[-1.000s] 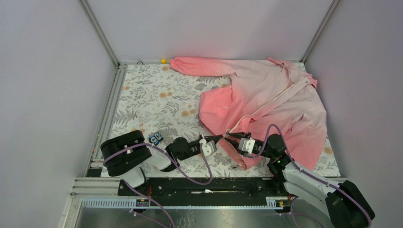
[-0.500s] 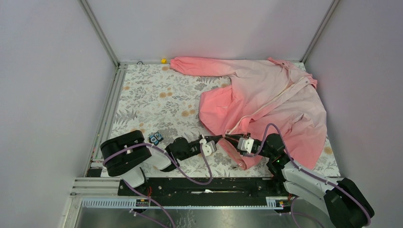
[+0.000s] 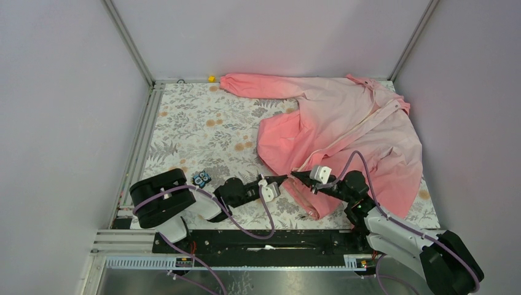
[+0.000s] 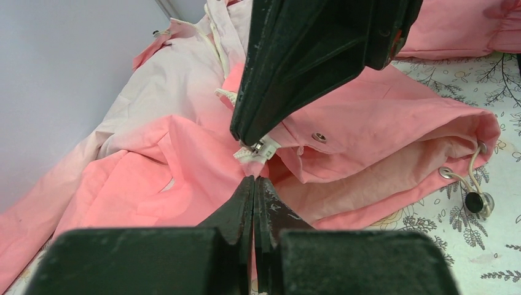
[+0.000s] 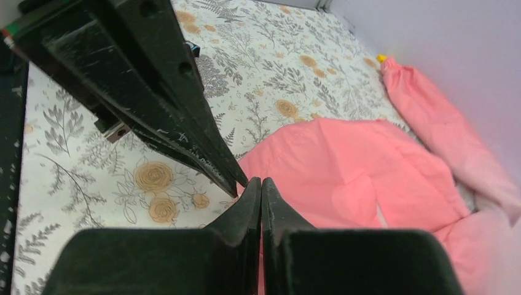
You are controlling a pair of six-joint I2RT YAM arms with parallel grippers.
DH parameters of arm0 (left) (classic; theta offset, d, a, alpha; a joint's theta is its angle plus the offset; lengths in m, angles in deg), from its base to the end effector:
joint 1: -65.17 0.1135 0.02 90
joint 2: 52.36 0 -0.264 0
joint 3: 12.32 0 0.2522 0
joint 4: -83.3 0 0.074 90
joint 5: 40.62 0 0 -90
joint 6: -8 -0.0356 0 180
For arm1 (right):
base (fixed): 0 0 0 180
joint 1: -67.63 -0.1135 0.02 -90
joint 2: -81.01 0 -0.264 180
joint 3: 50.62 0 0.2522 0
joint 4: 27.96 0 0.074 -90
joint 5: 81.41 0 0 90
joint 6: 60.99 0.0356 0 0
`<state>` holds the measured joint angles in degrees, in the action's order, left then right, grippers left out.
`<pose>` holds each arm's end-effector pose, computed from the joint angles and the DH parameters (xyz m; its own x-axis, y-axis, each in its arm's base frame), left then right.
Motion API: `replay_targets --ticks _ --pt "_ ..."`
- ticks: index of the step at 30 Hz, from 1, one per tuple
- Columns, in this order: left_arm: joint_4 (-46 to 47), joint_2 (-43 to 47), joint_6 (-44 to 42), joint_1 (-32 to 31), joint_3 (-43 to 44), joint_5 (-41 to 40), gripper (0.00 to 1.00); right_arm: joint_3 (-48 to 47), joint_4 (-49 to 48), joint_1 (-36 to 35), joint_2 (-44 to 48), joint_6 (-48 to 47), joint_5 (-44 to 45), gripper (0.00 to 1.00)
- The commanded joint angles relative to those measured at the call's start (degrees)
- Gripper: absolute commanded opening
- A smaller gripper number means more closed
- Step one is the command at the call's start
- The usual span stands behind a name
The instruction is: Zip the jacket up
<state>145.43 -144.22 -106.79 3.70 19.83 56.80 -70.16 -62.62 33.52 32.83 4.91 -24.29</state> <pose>0.1225 -0.2350 0.1642 0.4094 0.1174 -0.9048 0.8384 0.3426 0.4239 0.1288 0.1106 0.2003 0.4541 -0.1066 -0.8846 -0.8025 0.3824 -0.4581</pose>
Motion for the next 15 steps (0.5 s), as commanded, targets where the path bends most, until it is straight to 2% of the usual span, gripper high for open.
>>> replay_targets --ticks 1,3,6,11,15 --pt "3.5 2.4 0.2 -0.2 1.6 2.2 0.0 -2.5 -0.4 -0.3 0.6 15.2 8.9 0.0" --pt "3.5 2.4 0.2 -0.4 1.6 2.1 0.0 -3.5 3.0 -0.2 1.5 22.3 17.5 0.0" --pt "3.5 2.4 0.2 -0.9 1.7 0.5 0.0 -8.4 13.6 -0.3 1.2 34.0 30.1 0.0" --pt "5.3 2.0 0.7 -2.2 1.4 -1.4 0.0 -15.1 24.5 -0.2 -3.3 44.2 37.7 0.0" --pt "11.8 1.2 0.7 -2.6 -0.7 -3.7 0.0 -20.4 33.1 -0.2 -9.5 48.3 43.2 0.0"
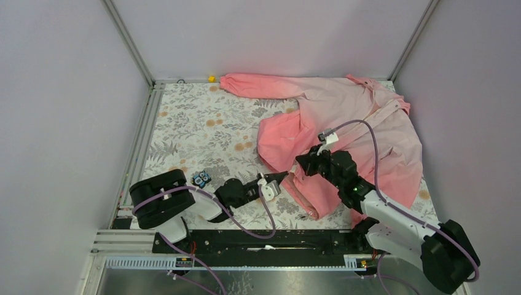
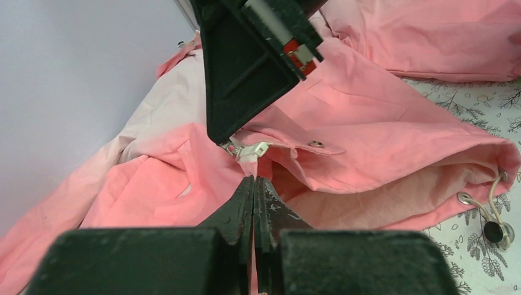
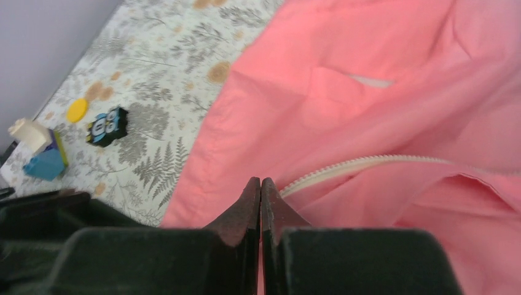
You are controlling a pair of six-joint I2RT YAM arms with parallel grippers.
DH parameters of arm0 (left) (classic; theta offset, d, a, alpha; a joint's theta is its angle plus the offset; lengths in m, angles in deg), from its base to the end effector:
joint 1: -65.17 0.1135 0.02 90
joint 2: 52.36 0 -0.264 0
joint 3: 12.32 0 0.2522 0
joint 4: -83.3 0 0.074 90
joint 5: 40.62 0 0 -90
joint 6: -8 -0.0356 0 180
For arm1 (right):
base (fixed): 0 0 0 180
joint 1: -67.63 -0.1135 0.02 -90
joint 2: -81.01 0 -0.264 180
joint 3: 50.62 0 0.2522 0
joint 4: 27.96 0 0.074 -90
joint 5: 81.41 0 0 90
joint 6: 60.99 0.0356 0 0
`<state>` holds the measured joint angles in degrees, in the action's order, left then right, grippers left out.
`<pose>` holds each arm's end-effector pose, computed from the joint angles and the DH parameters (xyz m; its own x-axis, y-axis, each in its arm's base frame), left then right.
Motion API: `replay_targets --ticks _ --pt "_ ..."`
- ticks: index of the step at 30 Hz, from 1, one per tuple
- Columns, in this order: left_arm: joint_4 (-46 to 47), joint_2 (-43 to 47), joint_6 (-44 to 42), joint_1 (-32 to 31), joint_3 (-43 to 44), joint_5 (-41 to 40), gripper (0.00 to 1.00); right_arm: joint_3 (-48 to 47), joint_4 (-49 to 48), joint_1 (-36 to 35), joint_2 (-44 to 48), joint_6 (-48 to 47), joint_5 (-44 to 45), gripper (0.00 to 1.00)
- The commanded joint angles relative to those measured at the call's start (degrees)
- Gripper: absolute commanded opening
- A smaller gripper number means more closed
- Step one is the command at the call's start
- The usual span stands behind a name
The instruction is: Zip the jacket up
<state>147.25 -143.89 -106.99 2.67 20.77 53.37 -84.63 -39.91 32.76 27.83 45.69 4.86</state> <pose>0.1216 -0.2389 0.1730 0.4275 0.0914 -0.8994 0.8123 0.3978 0.4266 0.1699 0.1212 0.2283 -0.2777 0.1556 -0.9480 -0.5676 0.7695 0.2926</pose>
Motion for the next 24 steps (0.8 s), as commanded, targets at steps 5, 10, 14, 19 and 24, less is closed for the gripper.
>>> replay_targets --ticks 5,10,14,19,24 --pt "11.6 1.4 0.5 -1.6 -2.8 -1.0 0.0 -9.4 19.5 2.8 -8.3 11.0 26.7 0.0" --pt "12.5 1.5 -0.1 -1.6 -3.2 -1.2 0.0 -9.4 16.9 9.9 -7.2 9.4 15.4 0.0" --pt "12.8 2.0 0.0 -1.6 -3.7 -2.0 0.0 -14.6 23.5 15.3 -11.9 8.7 12.3 0.0" --pt "7.0 6.2 9.2 -1.8 -2.1 -8.2 0.08 -11.8 18.5 16.4 -7.9 7.4 2.2 0.0" --pt "-20.5 19.0 48.6 -1.5 5.0 -15.2 0.51 -6.9 12.3 16.2 -5.3 8.1 -7.8 0.0"
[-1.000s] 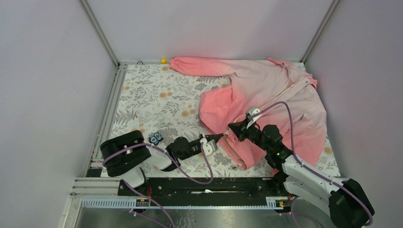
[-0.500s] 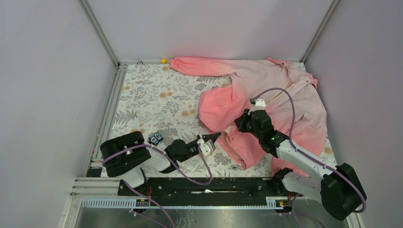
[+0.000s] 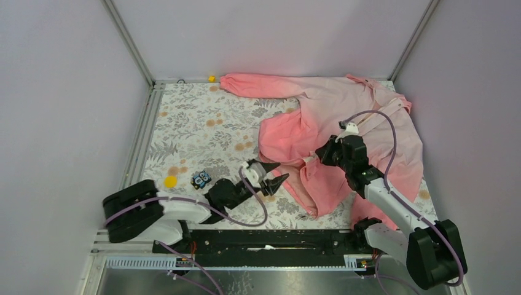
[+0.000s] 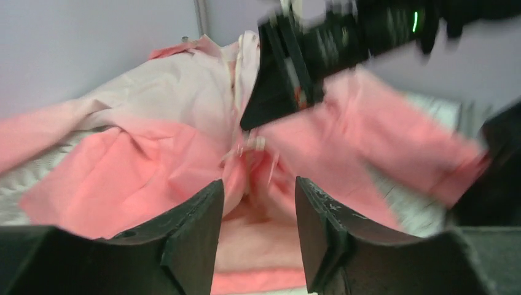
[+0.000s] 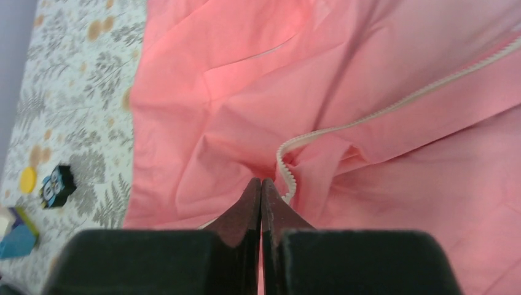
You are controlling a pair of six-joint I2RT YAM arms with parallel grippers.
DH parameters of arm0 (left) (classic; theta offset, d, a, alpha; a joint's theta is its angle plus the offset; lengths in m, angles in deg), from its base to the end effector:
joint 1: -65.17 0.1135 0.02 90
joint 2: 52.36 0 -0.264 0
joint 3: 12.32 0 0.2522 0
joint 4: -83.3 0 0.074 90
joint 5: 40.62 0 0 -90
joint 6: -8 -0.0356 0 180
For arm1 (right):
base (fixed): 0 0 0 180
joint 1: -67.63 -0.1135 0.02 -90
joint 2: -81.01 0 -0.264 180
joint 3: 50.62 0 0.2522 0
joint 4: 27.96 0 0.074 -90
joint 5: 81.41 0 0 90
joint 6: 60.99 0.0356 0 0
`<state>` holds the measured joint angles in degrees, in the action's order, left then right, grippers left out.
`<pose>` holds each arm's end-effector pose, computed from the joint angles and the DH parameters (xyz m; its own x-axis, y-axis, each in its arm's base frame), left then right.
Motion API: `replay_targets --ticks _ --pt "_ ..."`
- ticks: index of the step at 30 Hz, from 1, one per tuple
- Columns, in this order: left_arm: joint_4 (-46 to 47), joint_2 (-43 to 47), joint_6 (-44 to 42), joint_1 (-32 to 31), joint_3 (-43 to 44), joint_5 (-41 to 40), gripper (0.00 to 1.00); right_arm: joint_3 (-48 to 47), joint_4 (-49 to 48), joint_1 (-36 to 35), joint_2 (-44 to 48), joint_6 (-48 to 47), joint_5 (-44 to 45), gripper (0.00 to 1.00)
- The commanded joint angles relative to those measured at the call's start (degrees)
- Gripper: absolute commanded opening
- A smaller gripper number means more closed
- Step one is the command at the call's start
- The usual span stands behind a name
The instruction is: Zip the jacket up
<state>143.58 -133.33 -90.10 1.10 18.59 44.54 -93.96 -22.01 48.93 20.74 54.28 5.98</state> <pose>0.1112 -0.2219 0.2003 0.1980 -0.0861 -0.9764 0.8403 0.5278 0.1238 0.2186 0.0757 0.2267 -0.4867 0.2855 -0.8256 -0.1684 0.8967 0.4093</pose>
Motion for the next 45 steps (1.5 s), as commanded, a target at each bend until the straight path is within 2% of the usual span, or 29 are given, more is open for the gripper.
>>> replay_targets --ticks 1,3,5,6,8,9,11,13,15,18,21,23,27,37,45 --pt "-24.2 8.8 39.8 0.1 9.7 -6.5 0.56 2.9 -6.3 0.1 1.9 -0.4 -9.4 0.0" --pt "-34.5 7.4 55.2 0.4 12.5 -5.3 0.65 4.0 -8.1 0.1 2.2 -0.2 -11.1 0.0" --pt "-39.4 4.6 68.4 0.7 13.2 -2.4 0.73 4.6 -8.8 0.1 2.5 -0.2 -13.1 0.0" --pt "-38.0 2.8 74.7 0.8 12.2 -0.7 0.73 4.7 -8.8 0.0 2.7 -0.4 -13.6 0.0" --pt "-26.7 -1.7 86.9 0.7 9.1 2.3 0.78 4.8 -8.7 0.1 3.2 -1.4 -14.9 0.0" --pt "-22.7 -4.4 91.0 0.9 8.6 3.3 0.79 4.9 -8.7 0.1 3.3 -1.9 -15.6 0.0" --pt "-16.6 -9.3 94.1 1.0 9.7 4.3 0.79 5.3 -8.9 0.1 3.8 -2.8 -17.1 0.0" --pt "-14.4 -12.8 95.7 1.0 10.9 3.3 0.77 5.7 -9.3 0.0 4.2 -3.1 -17.9 0.0" --pt "-13.9 -14.7 95.5 1.0 11.2 -0.1 0.69 5.7 -9.3 0.1 3.9 -3.1 -18.1 0.0" --pt "-14.3 -14.8 93.8 1.0 10.3 -5.9 0.67 5.4 -9.1 0.1 3.4 -2.8 -18.5 0.0" --pt "-13.6 -12.7 90.1 1.0 8.7 -9.0 0.67 5.2 -9.2 0.1 2.7 -2.4 -19.0 0.0" --pt "-14.8 -10.7 88.6 1.0 8.3 -10.4 0.72 5.1 -9.6 0.1 2.2 -2.4 -19.8 0.0" --pt "-17.5 -9.6 89.5 1.0 8.5 -12.5 0.74 5.4 -10.6 0.1 1.1 -1.9 -20.6 0.0" --pt "-17.4 -12.7 89.1 1.4 12.2 -14.3 0.55 5.6 -11.2 0.0 -1.0 -2.2 -22.1 0.0" --pt "-19.8 -13.6 89.7 1.9 13.4 -14.8 0.33 6.0 -12.6 0.0 -3.7 -2.2 -23.1 0.01"
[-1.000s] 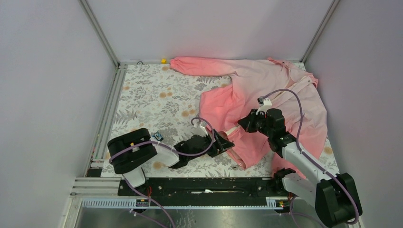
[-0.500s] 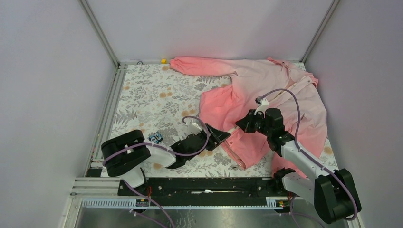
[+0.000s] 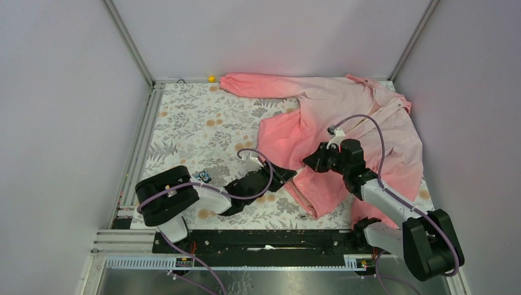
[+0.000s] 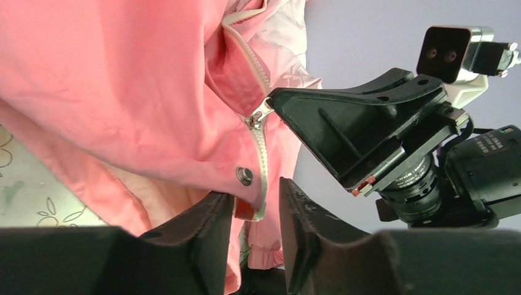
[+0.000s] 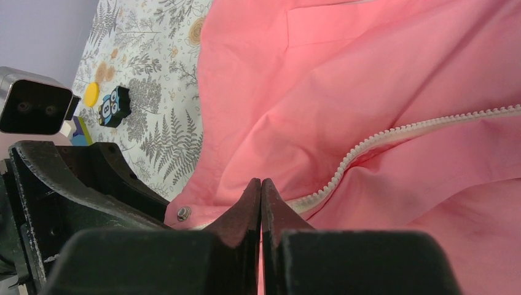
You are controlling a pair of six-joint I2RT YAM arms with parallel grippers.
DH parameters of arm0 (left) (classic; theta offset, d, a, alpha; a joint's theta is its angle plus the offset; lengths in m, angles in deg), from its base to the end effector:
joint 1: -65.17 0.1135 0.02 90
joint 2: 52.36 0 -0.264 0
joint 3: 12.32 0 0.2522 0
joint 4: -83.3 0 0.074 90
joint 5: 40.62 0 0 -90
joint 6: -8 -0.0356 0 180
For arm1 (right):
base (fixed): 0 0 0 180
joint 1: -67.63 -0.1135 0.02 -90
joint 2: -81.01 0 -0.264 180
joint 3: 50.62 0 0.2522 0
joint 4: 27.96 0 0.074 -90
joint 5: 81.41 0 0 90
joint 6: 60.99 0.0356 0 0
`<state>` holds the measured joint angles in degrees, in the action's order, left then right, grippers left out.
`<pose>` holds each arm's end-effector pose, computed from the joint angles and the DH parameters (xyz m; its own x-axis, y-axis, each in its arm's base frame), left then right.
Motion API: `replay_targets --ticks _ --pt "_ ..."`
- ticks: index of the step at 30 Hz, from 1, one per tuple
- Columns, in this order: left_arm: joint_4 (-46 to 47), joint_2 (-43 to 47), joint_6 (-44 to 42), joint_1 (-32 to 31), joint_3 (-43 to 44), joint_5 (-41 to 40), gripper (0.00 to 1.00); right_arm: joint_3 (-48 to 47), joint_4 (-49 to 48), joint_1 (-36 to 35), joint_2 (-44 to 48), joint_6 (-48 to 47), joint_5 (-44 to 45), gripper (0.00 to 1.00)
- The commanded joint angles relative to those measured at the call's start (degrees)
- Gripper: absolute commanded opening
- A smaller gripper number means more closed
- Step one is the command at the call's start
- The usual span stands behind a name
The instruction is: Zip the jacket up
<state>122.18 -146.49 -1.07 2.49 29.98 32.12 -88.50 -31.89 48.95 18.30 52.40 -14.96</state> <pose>0.1471 -0.2618 0.1543 -0.7230 -0.6551 -0.2193 0.0113 0.3062 -0.9519 0.2109 0.0863 0.2042 -0.5671 0.1924 -0.8009 -0.4599 0.7327 0.5017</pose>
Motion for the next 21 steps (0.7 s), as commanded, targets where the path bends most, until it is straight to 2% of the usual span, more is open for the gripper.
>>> replay_targets --ticks 1,7,13,16,18,21 --pt "1.8 -0.5 0.8 0.6 1.9 -2.3 0.3 0.4 -2.8 0.0 -1.6 -0.4 -2.2 0.01" --pt "2.5 0.1 0.4 0.7 1.6 -1.5 0.18 0.7 -3.8 0.0 -3.2 -0.4 -2.3 0.07" --pt "4.2 -0.6 0.7 0.7 1.3 -0.3 0.14 0.7 -5.1 0.0 -4.8 0.1 -3.8 0.18" --pt "4.7 -0.8 1.0 0.8 1.1 0.0 0.14 0.6 -5.3 0.0 -5.4 0.1 -4.0 0.19" --pt "4.6 -1.0 1.1 0.9 1.2 0.2 0.15 0.4 -5.2 0.0 -5.6 0.1 -4.2 0.16" --pt "2.8 -1.5 1.8 1.2 2.0 1.4 0.17 0.1 -4.9 0.0 -5.0 0.0 -3.8 0.0"
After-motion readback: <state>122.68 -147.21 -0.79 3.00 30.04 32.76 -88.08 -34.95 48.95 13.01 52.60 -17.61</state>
